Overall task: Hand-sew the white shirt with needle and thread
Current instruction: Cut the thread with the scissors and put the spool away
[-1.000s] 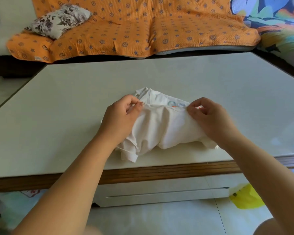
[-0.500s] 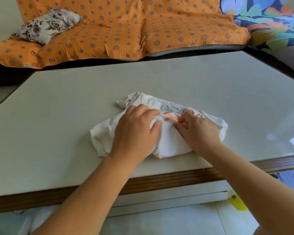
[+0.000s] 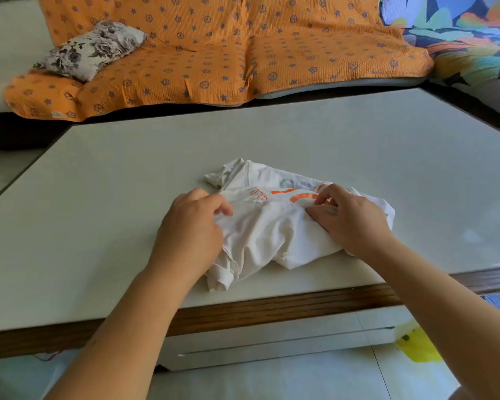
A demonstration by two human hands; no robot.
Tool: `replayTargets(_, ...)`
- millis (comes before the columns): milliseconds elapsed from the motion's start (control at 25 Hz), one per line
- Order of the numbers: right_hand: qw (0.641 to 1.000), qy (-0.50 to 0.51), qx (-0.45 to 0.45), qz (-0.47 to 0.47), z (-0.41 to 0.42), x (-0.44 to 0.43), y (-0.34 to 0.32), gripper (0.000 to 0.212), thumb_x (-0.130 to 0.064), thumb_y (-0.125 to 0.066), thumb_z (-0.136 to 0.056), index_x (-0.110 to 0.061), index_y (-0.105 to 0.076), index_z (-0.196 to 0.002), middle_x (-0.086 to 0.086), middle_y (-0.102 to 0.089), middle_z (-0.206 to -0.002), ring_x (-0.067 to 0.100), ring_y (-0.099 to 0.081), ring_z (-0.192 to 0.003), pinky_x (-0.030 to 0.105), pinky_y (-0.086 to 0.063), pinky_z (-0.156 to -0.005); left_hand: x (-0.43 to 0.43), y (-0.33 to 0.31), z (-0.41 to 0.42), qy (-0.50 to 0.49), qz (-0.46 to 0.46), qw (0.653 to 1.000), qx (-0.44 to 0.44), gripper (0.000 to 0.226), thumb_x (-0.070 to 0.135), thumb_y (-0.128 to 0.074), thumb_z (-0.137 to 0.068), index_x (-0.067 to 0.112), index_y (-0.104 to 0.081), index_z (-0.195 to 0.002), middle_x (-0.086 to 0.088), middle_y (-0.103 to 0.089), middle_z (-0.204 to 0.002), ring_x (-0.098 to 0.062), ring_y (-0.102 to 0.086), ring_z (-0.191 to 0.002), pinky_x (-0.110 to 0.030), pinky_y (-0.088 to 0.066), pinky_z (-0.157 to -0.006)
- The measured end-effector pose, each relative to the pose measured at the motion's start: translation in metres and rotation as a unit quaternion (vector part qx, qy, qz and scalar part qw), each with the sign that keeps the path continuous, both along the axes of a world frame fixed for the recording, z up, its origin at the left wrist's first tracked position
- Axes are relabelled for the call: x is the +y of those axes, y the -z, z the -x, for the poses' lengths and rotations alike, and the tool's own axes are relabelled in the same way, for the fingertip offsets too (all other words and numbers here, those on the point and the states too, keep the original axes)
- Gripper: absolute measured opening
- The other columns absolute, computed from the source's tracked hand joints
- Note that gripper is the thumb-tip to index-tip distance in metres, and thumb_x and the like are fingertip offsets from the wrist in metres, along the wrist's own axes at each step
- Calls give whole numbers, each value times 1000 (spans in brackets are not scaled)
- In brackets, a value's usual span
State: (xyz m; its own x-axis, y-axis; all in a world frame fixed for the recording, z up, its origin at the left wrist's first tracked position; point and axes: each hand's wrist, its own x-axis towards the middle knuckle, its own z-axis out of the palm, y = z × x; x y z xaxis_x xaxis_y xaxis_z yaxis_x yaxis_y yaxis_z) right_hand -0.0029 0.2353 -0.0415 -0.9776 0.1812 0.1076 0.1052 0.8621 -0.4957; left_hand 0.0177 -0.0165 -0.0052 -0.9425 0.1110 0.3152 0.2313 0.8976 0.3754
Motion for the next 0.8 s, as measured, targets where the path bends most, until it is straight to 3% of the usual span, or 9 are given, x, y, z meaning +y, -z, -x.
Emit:
replayTargets(40, 999, 15, 29, -25, 0, -5, 0, 20, -47, -54, -89, -32, -60, -102, -6, -59, -104, 21, -52, -101, 35, -40, -82, 9, -2, -4, 21, -12, 997, 77, 36, -4, -53, -78, 21, -70, -98, 4, -60, -99, -20, -53, -100, -21, -38, -82)
replayTargets(120, 978, 1, 203, -53, -4, -22, -2, 25, -29, -52, -91, -19, -67, -108, 4, -61, -109, 27, -51, -107, 38, -41, -92, 39, 0, -12, 99, -60, 979, 170, 34, 3, -53, -79, 13, -73, -105, -3, -68, -106, -19, -59, -103, -22, -40, -93)
replayTargets(200, 950, -87, 298, -34, -11, -41, 3, 34, -15, -46, -87, -5, -67, -113, 13, -65, -111, 28, -54, -108, 33, -41, -95, 66, 15, -9, 144, -61, 979, 133, 35, 5, -50, -84, 10, -70, -112, -6, -70, -111, -21, -63, -107, -24, -43, -96)
replayTargets(280, 973, -157, 170, -13, -20, -55, 16, 50, -15, -42, -90, 0, -49, -137, 16, -57, -133, 28, -49, -126, 31, -36, -107, 79, 40, -2, 141, -3, 989, 37, 39, 6, -48, -91, 11, -59, -129, -7, -63, -128, -24, -55, -124, -31, -40, -107)
replayTargets(320, 981, -170, 91, -25, -24, -58, 23, 57, -22, -37, -94, -3, -33, -147, 15, -44, -147, 27, -37, -139, 32, -28, -115, 79, 53, 2, 128, 48, 991, 6, 44, 9, -44, -95, 11, -51, -138, -8, -55, -140, -25, -45, -137, -39, -32, -115)
replayTargets(360, 983, -169, 47, -61, -27, -56, 32, 63, -33, -24, -96, -7, -20, -153, 11, -29, -157, 24, -22, -147, 30, -13, -121, 75, 62, 4, 112, 101, 988, -11, 48, 15, -38, -97, 12, -44, -145, -8, -45, -150, -24, -33, -145, -46, -22, -120)
replayTargets(440, 980, -147, 20, -135, -30, -45, 40, 81, -52, 5, -84, -14, -7, -155, 5, -6, -164, 18, 2, -151, 28, 9, -117, 67, 67, 6, 85, 149, 985, -33, 57, 33, -23, -97, 16, -33, -151, -4, -27, -162, -20, -16, -151, -53, -12, -119)
replayTargets(560, 980, -95, 0, -175, -33, -32, 36, 97, -69, 12, -73, -19, 0, -155, 2, 7, -163, 18, 14, -149, 33, 16, -117, 55, 60, 6, 69, 157, 979, -108, 65, 51, -24, -99, 26, -7, -157, 8, 10, -165, -14, 11, -152, -52, 3, -121)
replayTargets(800, 973, -76, -42, -213, -41, -16, 34, 107, -84, 8, -70, -20, 1, -155, 5, 11, -163, 19, 17, -149, 39, 20, -117, 29, 58, 8, 68, 104, 975, -185, 81, 68, -42, -89, 42, 1, -153, 12, 17, -163, -10, 17, -150, -52, 9, -120)
